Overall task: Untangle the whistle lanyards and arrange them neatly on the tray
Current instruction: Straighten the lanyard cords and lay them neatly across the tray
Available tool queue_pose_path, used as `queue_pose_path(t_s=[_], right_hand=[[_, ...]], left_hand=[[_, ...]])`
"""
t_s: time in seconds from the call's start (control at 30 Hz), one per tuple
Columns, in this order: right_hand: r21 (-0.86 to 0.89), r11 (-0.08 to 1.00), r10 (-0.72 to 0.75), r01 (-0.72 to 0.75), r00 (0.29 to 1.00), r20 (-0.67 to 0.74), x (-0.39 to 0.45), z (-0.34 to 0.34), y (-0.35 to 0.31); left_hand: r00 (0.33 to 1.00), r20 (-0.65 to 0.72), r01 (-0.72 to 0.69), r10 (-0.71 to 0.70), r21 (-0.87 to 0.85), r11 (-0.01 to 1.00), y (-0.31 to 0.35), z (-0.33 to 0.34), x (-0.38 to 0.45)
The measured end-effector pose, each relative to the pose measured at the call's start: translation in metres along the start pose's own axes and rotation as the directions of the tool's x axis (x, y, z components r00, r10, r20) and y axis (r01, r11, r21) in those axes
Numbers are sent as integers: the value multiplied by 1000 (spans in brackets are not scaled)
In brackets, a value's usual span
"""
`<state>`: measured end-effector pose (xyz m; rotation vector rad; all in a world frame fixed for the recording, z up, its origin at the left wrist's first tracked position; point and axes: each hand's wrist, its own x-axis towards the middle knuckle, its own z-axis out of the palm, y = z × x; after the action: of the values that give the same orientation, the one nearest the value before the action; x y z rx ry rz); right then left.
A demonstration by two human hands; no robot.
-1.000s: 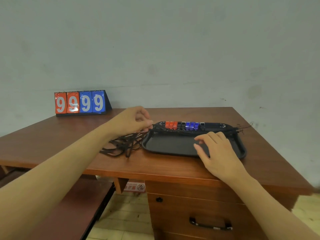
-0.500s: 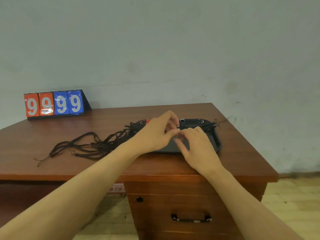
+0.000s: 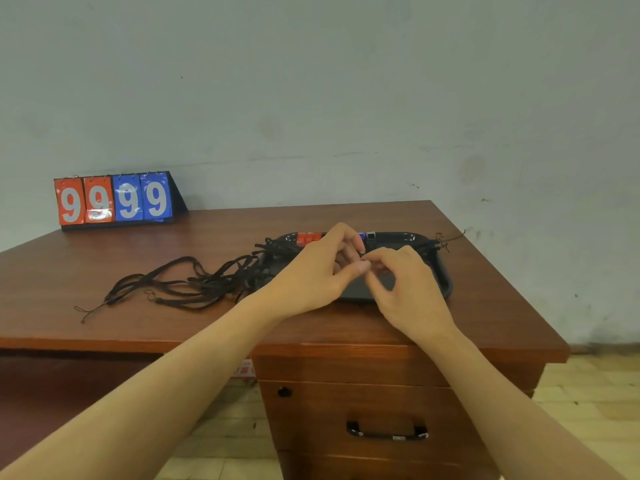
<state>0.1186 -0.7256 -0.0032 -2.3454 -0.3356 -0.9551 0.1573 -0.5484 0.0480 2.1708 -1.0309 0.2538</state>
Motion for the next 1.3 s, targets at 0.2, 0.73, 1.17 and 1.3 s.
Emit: queue_pose_path(t_s=[0.2,0.73,1.17,1.3], right_hand=[[103,992,91,-79,989,-119,1,-3,-3],[80,906,422,-415,880,-217,13,-56,70],[140,813,582,-565,792,-185,16,-50,99],[100,815,579,-571,797,-172,16,-48,101]], left_hand=[[995,50,59,-90,441,896,-40,-11,-9],[915,-226,402,-334,455,794,-143,-79,-38],[942,-77,336,-328,286,898,-164,-84,-53],[947,-128,319,-296,236,918,-169,-87,-59]])
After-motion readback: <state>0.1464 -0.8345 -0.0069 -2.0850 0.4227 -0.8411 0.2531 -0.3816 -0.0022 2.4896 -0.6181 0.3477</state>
